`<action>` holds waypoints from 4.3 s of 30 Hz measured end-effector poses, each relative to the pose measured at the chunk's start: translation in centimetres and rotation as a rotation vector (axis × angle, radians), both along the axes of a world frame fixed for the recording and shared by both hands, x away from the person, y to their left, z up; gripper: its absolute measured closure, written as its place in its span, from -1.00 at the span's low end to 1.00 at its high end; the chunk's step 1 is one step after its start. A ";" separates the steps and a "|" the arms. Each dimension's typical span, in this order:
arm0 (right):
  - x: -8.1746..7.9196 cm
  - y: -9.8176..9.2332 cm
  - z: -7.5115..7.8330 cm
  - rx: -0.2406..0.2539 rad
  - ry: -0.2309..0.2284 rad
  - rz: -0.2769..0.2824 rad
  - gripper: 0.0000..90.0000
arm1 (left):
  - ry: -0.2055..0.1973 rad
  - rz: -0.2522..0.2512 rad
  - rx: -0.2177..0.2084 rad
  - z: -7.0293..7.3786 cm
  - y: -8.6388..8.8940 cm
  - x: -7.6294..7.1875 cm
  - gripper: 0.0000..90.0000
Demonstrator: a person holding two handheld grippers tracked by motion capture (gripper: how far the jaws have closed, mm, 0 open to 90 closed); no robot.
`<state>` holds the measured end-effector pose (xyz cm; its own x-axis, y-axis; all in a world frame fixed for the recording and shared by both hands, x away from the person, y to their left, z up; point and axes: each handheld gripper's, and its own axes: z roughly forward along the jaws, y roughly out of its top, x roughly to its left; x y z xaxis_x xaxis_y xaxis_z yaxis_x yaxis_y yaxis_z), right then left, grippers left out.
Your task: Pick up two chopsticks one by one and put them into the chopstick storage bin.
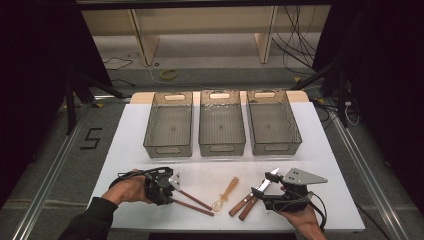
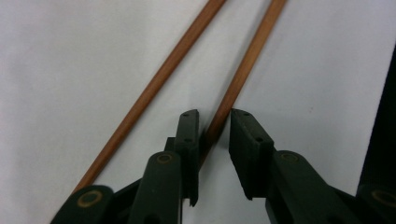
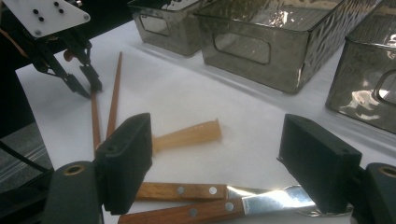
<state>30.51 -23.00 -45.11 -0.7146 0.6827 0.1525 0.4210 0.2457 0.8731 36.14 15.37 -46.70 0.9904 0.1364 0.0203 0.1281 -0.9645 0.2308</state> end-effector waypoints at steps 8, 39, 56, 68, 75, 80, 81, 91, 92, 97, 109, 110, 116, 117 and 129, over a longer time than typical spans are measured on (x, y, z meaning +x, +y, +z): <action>0.0 0.1 0.0 -0.002 0.001 0.004 -0.41 | -0.015 -0.051 -0.006 0.0 0.4 -0.7 0.72; 0.0 0.2 -0.1 -0.007 0.010 0.013 -0.40 | -0.016 -0.104 -0.062 0.6 2.5 -1.9 0.87; 0.1 0.1 -0.2 -0.006 0.016 0.014 -0.40 | -0.091 -0.058 -0.111 2.1 3.0 -2.4 0.88; 0.1 0.1 -0.2 -0.006 0.018 0.010 -0.40 | -0.181 0.108 -0.237 5.0 3.3 -1.3 0.88; 0.1 0.1 -0.1 -0.004 0.016 0.009 -0.40 | -0.249 0.312 -0.361 7.2 3.5 1.3 0.88; 0.1 0.1 -0.1 -0.001 0.016 0.008 -0.40 | -0.268 0.410 -0.410 8.5 3.9 3.4 0.88; 0.1 0.1 -0.1 -0.001 0.016 0.008 -0.40 | -0.277 0.425 -0.422 8.7 3.9 3.8 0.88; 0.1 0.0 -0.1 0.000 0.017 0.010 -0.40 | -0.293 0.543 -0.454 10.1 4.1 7.8 0.88; 0.1 0.0 -0.1 0.000 0.017 0.011 -0.40 | -0.295 0.551 -0.461 10.2 4.1 8.1 0.88; 0.1 0.0 -0.1 0.002 0.017 0.011 -0.40 | -0.289 0.598 -0.456 10.5 4.2 10.0 0.88; 0.2 -0.1 -0.1 0.004 0.019 0.015 -0.40 | -0.293 0.680 -0.478 10.6 4.2 13.7 0.88; 0.2 -0.1 -0.1 0.007 0.019 0.014 -0.40 | -0.292 0.688 -0.483 10.6 4.2 13.9 0.88; 0.2 -0.1 -0.1 0.008 0.019 0.016 -0.40 | -0.287 0.722 -0.507 10.3 4.2 15.1 0.88; 0.2 -0.1 -0.1 0.008 0.020 0.016 -0.40 | -0.290 0.724 -0.507 10.3 4.2 15.3 0.88; 0.1 -0.1 -0.1 0.007 0.017 0.021 -0.40 | -0.269 0.793 -0.507 8.3 5.0 16.5 0.88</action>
